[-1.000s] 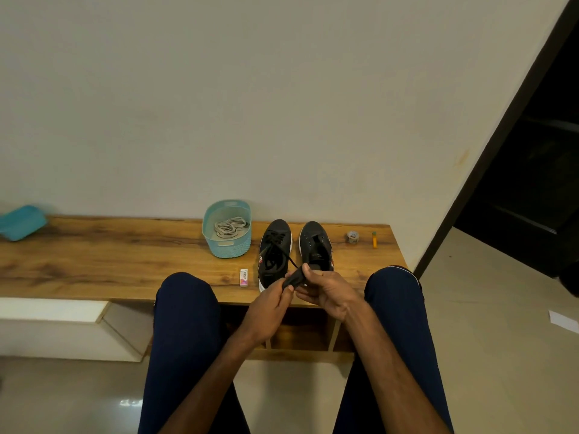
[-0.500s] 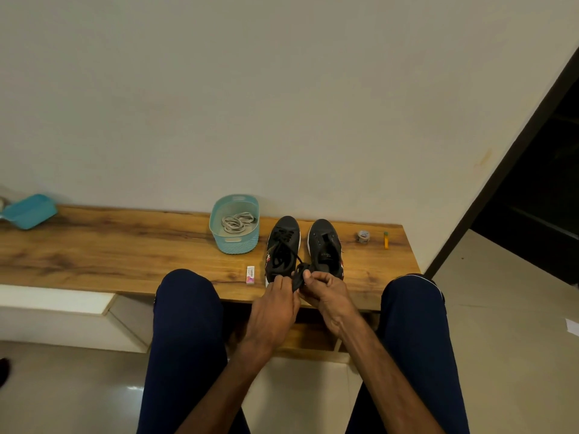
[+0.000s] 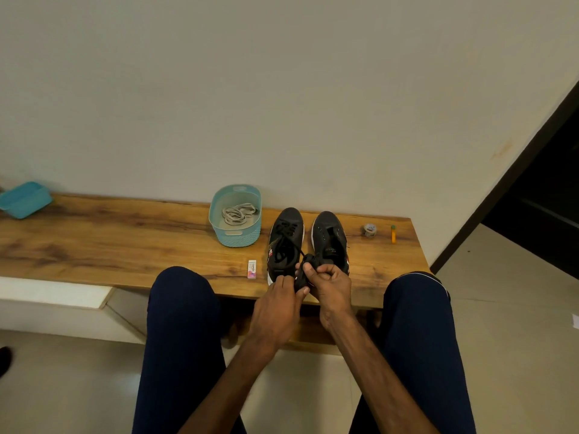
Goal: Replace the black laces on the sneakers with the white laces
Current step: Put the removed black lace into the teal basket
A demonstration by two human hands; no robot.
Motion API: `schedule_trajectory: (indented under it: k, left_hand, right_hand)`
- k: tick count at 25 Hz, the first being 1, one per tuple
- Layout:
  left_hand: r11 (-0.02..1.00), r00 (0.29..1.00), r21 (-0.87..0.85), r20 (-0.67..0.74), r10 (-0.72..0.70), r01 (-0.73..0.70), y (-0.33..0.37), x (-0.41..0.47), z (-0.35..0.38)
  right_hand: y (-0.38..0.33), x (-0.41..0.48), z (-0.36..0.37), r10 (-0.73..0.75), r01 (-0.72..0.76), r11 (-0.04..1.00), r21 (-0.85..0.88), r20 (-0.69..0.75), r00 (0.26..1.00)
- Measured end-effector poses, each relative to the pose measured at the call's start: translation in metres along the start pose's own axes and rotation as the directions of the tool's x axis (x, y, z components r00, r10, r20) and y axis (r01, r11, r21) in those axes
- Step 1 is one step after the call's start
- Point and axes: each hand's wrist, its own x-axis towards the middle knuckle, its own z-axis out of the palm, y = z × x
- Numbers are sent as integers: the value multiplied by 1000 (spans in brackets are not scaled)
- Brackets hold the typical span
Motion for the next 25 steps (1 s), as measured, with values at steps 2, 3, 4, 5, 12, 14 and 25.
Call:
schedule_trajectory:
  k: [2, 3, 4, 5, 12, 14, 25]
  left_hand:
    - [1000, 999, -24, 48, 1, 0, -7, 2, -2]
    - [1000, 998, -25, 68, 7, -6, -11, 3, -5]
    - [1000, 997, -27, 73, 8, -6, -16, 4, -10]
    - [1000, 998, -31, 58, -2, 4, -22, 7, -17]
    - [943, 947, 107, -90, -307, 316, -108, 79, -83]
    - [922, 929, 117, -46, -367, 370, -140, 98, -93]
    - [926, 888, 280, 312, -337, 253, -177, 124, -69]
  right_hand:
    - [0, 5, 1, 5, -5, 1000, 13, 10, 1000]
    - [-1, 7, 0, 11, -11, 1000, 19, 21, 1000]
    - [-2, 9, 1, 18, -18, 1000, 13, 32, 999]
    - [-2, 13, 2, 25, -25, 1000, -4, 40, 999]
    - [-21, 61, 45, 7, 9, 985, -170, 94, 996]
    - [-21, 88, 76, -55, 106, 933, -344, 156, 986]
    - [45, 240, 228, 242, 604, -41, -796, 579, 779]
